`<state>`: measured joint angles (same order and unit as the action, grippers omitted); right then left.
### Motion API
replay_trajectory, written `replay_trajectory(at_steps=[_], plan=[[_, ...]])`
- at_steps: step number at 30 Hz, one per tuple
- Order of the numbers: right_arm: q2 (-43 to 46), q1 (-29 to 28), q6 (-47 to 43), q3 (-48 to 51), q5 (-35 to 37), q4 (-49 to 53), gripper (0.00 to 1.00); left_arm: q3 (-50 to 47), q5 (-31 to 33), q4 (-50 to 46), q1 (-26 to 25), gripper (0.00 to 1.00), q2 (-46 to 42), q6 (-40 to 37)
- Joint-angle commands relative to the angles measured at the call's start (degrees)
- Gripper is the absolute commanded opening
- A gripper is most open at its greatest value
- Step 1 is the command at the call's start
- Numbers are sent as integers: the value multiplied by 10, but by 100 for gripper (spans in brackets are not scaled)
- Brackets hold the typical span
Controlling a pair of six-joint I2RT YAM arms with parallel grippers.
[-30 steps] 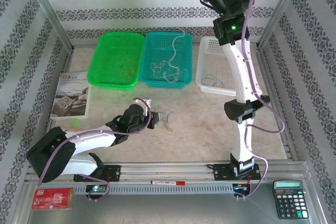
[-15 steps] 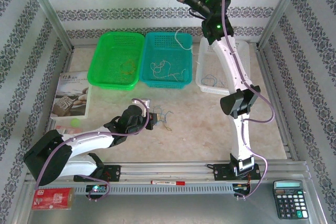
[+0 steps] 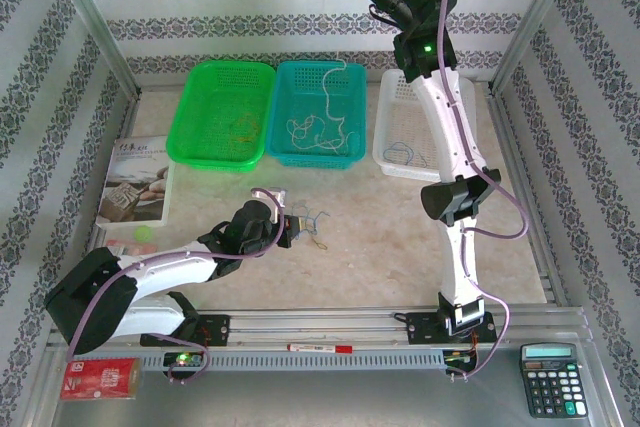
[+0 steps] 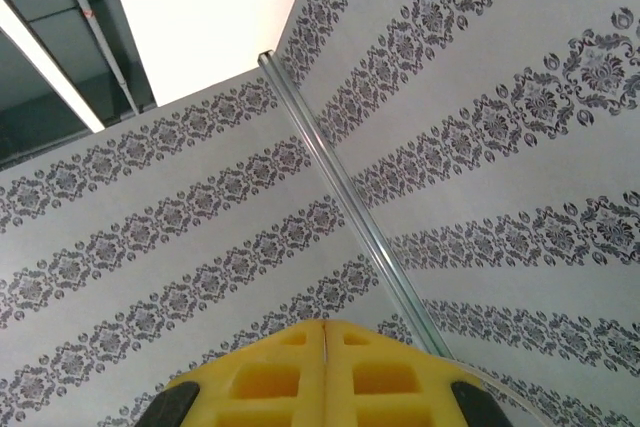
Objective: Untangle the cables
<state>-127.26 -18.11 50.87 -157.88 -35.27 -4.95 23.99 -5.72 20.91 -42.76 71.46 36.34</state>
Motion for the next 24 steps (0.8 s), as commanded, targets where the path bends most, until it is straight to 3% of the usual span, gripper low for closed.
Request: replay_trajectory(at_steps=[1,13,19,21,24], plan=[[2,0,4,-10,-12,-17,0,-4,6,0,-6,0,4,8],[27,-10,-58,139,-25,-16,0,-4,11,-13,-6,0,-11,6],[67,-17,-134,305,-10,-4,0,-4,12,-17,-5,0,-15,3],[80,-21,-170,369,2,9,8,-3,12,-19,-5,0,-17,3],[93,-23,-207,440,21,37,38,-1,11,-23,-5,0,-23,3]])
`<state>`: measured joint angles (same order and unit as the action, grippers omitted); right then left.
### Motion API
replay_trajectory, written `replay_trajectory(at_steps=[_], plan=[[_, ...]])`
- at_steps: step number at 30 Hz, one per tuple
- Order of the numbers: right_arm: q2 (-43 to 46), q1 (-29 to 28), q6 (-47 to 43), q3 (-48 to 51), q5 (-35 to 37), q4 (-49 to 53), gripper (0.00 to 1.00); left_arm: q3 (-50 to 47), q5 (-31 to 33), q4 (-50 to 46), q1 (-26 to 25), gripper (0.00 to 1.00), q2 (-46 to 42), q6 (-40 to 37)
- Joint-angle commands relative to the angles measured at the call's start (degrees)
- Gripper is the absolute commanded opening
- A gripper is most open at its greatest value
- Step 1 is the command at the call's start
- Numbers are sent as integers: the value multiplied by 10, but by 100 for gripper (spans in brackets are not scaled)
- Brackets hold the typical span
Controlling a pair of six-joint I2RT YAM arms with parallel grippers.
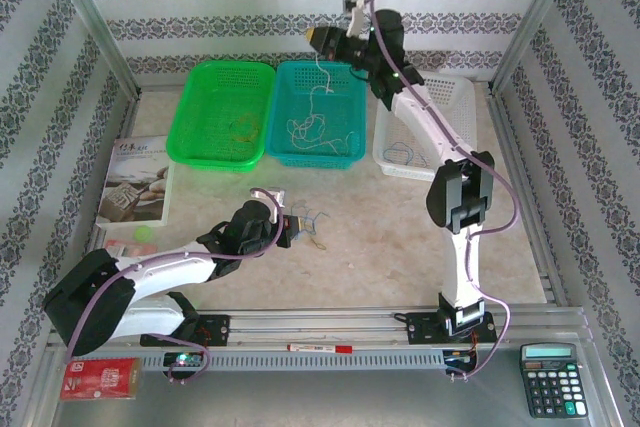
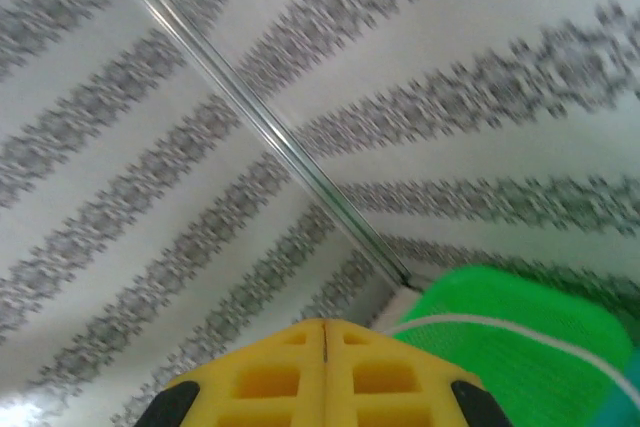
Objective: Untangle the cables
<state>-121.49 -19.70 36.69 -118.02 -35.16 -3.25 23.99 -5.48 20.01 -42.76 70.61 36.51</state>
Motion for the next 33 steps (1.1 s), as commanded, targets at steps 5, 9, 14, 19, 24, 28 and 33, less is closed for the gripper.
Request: replay_trajectory(at_steps=[5,9,14,19,24,28,33], plan=[[64,-3,-87,77,31,62,55,4,7,-23,-6,0,-25,1],[102,-2,-92,82,34,80,59,4,9,-22,-5,0,-29,2],[177,-18,-82,150,28,62,58,5,8,-11,-6,0,-32,7],[286,-49,-84,285,39,35,57,3,-2,-1,-6,0,-37,15],[420,-91,-67,489,82,-13,57,-1,-4,-1,-6,0,-57,19],[501,-141,-61,641,152,-28,57,-6,1,-7,-6,0,-72,19],[537,-178,-34,775,215,-52,58,-12,3,-15,-6,4,-73,16]])
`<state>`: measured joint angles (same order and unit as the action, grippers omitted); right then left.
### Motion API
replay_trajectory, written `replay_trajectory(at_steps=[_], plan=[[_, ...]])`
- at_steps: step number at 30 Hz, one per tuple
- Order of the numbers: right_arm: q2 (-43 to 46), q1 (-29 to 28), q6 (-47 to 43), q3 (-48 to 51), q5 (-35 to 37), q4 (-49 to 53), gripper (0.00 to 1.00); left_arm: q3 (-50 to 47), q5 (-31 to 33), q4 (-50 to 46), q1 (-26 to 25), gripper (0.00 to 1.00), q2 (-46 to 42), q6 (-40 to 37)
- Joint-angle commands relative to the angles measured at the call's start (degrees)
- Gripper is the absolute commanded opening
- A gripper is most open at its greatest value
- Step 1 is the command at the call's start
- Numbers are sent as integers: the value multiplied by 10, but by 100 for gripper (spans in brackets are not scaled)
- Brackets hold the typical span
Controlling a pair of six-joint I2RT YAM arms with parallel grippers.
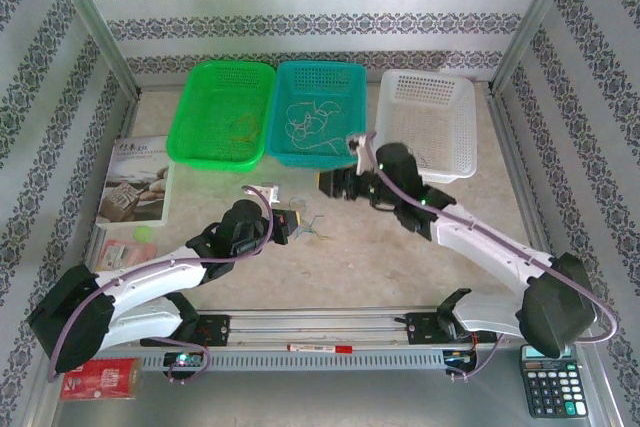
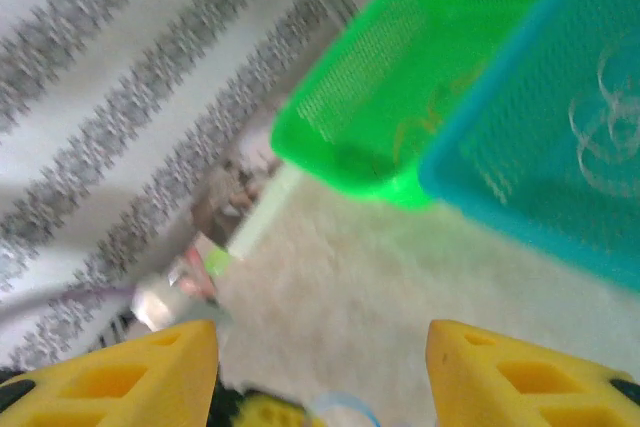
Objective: Untangle the cables
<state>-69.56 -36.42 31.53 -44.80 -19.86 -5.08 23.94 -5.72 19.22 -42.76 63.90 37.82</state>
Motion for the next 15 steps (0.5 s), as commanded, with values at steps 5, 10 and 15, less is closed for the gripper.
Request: replay_trajectory(at_steps=[5,10,15], plan=[[38,-23,35,103,85,-49,58,-29,11,-10,-5,26,-18,12],[65,-26,36,121,104,-43,58,-36,36,-42,-6,60,-66,19],[84,-26,35,119,113,-30,58,-1,83,-130,-4,79,-141,10]])
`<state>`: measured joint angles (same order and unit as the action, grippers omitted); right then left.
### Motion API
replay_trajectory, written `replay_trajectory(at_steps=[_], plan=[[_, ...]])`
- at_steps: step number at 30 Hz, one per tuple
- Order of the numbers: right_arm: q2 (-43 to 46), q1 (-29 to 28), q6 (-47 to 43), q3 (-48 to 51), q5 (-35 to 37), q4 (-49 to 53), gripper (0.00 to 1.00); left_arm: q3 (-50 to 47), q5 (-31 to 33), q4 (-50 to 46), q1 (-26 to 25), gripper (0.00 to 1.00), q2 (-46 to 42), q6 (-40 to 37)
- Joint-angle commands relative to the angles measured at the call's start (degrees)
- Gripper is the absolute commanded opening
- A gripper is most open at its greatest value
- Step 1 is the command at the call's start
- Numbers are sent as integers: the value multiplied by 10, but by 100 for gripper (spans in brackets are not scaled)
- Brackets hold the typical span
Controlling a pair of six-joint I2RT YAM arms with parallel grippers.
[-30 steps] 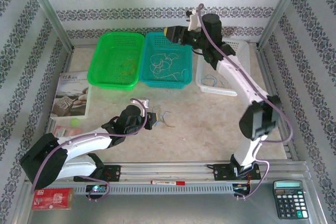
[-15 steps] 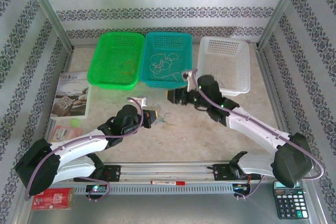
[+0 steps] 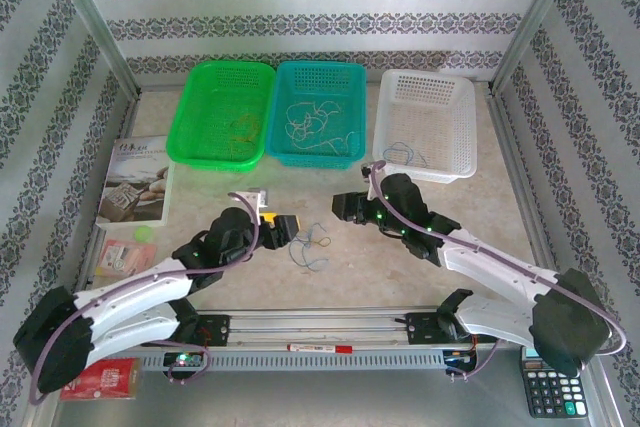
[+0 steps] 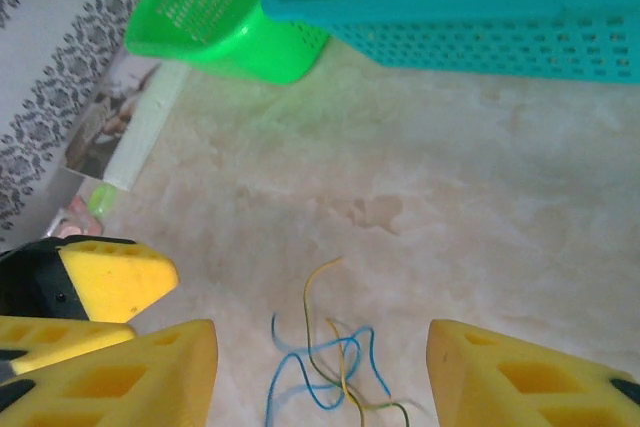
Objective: Untangle the cables
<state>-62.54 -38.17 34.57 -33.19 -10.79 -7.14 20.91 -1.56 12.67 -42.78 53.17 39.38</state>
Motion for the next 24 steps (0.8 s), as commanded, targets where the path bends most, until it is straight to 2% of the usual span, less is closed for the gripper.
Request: replay_trajectory(at_steps=[1,5,8,15,24], plan=[[15,-9,6,4,23,-9,58,42,52,-84,-3,82,-47,-12],[15,-8,6,5,26,-5,57,112,79,-156,4,92,-81,-55],[9,-8,8,7,23,-6,57,165,78,-192,12,97,-74,-83],[7,-9,13,21,26,-6,57,252,35,-249,21,100,5,-112],[55,32,10,14,12,28,57,259,-53,-229,21,100,114,-87]])
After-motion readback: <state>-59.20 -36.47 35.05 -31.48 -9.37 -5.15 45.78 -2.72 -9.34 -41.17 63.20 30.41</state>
